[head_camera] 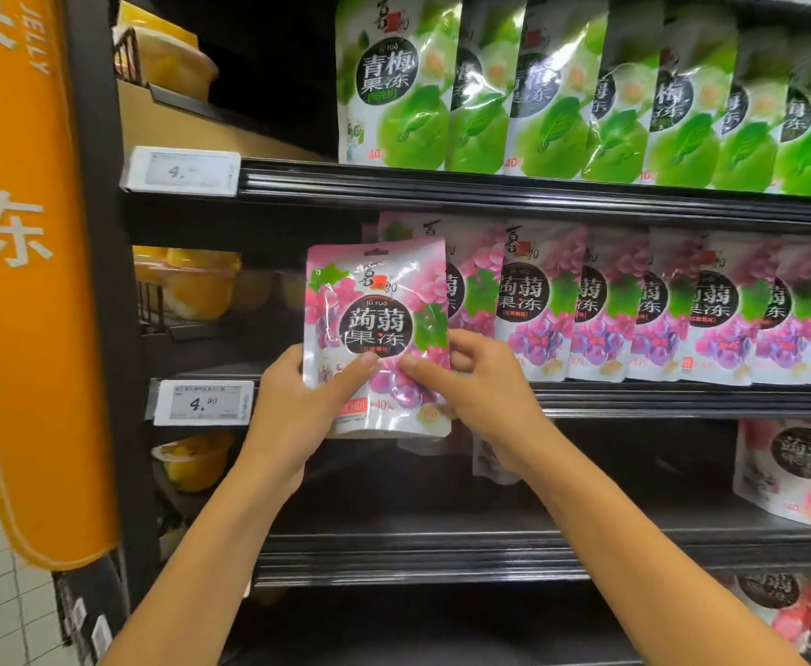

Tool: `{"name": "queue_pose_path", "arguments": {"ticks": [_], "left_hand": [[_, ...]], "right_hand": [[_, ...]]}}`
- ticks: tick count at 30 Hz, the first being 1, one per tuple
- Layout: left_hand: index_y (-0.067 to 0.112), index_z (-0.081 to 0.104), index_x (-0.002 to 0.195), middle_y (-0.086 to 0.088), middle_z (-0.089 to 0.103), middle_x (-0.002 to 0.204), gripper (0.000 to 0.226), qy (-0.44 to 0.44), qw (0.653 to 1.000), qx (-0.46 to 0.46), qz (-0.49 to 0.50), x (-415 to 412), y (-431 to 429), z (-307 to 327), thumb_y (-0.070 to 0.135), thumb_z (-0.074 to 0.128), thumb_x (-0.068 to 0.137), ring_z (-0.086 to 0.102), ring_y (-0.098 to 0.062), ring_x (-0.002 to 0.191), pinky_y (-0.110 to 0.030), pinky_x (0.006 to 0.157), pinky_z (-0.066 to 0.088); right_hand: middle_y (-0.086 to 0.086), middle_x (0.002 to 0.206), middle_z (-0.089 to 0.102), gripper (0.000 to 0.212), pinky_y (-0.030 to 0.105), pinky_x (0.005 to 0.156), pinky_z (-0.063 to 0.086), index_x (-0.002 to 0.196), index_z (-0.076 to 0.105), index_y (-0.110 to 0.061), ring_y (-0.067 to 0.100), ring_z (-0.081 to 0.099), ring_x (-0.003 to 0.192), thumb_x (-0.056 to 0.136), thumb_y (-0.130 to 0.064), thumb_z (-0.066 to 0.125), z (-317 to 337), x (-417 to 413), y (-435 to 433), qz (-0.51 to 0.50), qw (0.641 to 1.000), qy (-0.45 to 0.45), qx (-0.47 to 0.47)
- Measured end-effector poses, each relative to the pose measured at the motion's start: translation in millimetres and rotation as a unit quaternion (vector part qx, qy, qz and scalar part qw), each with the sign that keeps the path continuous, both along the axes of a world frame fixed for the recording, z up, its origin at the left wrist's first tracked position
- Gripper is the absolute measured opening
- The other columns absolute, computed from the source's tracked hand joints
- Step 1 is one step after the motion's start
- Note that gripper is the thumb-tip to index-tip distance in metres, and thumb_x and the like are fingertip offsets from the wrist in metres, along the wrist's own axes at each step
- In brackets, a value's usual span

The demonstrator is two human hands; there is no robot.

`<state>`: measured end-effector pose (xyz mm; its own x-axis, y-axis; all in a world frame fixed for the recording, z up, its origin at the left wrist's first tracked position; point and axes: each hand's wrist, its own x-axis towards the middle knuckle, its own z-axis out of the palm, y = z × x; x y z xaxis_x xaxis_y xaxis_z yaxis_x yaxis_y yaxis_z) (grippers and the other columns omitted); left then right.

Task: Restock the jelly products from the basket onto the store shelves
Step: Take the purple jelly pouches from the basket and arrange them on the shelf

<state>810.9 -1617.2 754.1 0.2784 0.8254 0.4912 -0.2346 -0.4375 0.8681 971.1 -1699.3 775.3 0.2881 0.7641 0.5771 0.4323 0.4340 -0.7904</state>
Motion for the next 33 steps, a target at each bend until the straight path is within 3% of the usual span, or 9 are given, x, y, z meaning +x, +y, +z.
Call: {"name": "queue_pose_path", "arguments": {"ticks": [3,6,9,13,16,19,24,29,33], "left_hand": [[0.021,0.047,0.132,-0.001,0.068,0.12,0.075,-0.027,1.0,-0.004,0.014,-5.4,-3.6,3.8,0.056,0.067,0.068,0.072,-0.013,0.096,-0.028,0.076,0.061],[0.027,0.031,0.142,0.008,0.049,0.136,0.074,-0.009,0.992,0.076,0.105,-10.2,-14.4,2.2,0.055,0.06,0.081,0.057,-0.007,0.113,-0.011,0.077,0.049],[0.036,0.036,0.137,0.026,0.04,0.13,0.049,0.048,0.96,0.21,0.181,-10.4,-25.3,-3.8,0.043,0.058,0.093,0.043,0.001,0.12,-0.016,0.091,0.042],[0.038,0.036,0.146,0.019,0.038,0.147,0.054,0.153,0.921,0.296,0.204,-1.7,-31.1,-10.8,0.029,0.054,0.095,0.032,-0.002,0.135,-0.025,0.111,0.031],[0.038,0.028,0.151,0.016,0.025,0.158,0.058,0.235,0.901,0.287,0.227,3.4,-27.3,-16.9,0.034,0.051,0.098,0.019,-0.005,0.146,-0.034,0.122,0.019],[0.037,0.027,0.152,0.014,0.02,0.161,0.059,0.278,0.881,0.287,0.253,5.3,-22.3,-26.2,0.034,0.051,0.098,0.017,-0.007,0.148,-0.041,0.124,0.009],[0.037,0.022,0.153,0.012,0.014,0.163,0.064,0.285,0.871,0.302,0.262,8.2,-17.6,-33.4,0.035,0.052,0.097,0.013,-0.008,0.15,-0.041,0.125,0.005],[0.035,0.023,0.154,0.01,0.012,0.163,0.064,0.283,0.866,0.311,0.269,11.3,-12.8,-35.6,0.033,0.053,0.097,0.013,-0.01,0.15,-0.039,0.125,0.001],[0.035,0.021,0.154,0.008,0.011,0.164,0.065,0.305,0.852,0.31,0.291,14.9,-7.2,-34.6,0.035,0.051,0.097,0.012,-0.011,0.151,-0.045,0.125,0.002]], "right_hand": [[-0.001,0.083,0.078,0.015,0.023,0.065,0.057,0.097,0.073,-0.013,0.013,0.075,0.077,0.083,-0.015,0.078,8.4,1.7,4.4,0.007,0.999,0.035,0.018],[-0.007,0.072,0.076,0.009,0.016,0.057,0.053,0.086,0.071,-0.017,0.006,0.073,0.068,0.082,-0.016,0.079,19.5,-1.7,11.8,-0.02,0.998,0.05,0.04],[0.002,0.076,0.077,0.015,0.031,0.063,0.059,0.093,0.072,-0.012,0.013,0.074,0.071,0.081,-0.017,0.08,30.4,-8.8,22.5,-0.065,0.996,0.049,0.048],[0.009,0.096,0.075,0.033,0.049,0.082,0.058,0.109,0.069,-0.008,0.025,0.073,0.088,0.082,-0.024,0.079,34.7,-22.8,36.4,-0.123,0.991,0.02,0.055],[0.007,0.106,0.072,0.035,0.047,0.087,0.056,0.114,0.064,-0.007,0.023,0.069,0.097,0.086,-0.026,0.074,28.8,-32.6,37.8,-0.146,0.987,-0.032,0.061],[0.002,0.098,0.072,0.023,0.043,0.084,0.057,0.111,0.061,-0.01,0.017,0.069,0.091,0.091,-0.02,0.068,18.7,-32.8,34.4,-0.138,0.986,-0.072,0.057],[-0.012,0.083,0.067,0.023,0.013,0.072,0.055,0.111,0.065,-0.016,-0.004,0.065,0.077,0.089,-0.013,0.069,5.5,-18.6,24.2,-0.193,0.969,-0.145,0.051],[-0.014,0.075,0.065,0.018,0.04,0.074,0.059,0.104,0.071,-0.02,0.008,0.068,0.08,0.086,-0.025,0.071,-2.5,-11.6,20.9,-0.273,0.942,-0.197,0.005],[-0.022,0.069,0.057,0.017,0.032,0.07,0.054,0.101,0.071,-0.031,0.005,0.067,0.083,0.086,-0.038,0.072,-2.3,-13.6,27.1,-0.32,0.924,-0.208,0.005]]}}
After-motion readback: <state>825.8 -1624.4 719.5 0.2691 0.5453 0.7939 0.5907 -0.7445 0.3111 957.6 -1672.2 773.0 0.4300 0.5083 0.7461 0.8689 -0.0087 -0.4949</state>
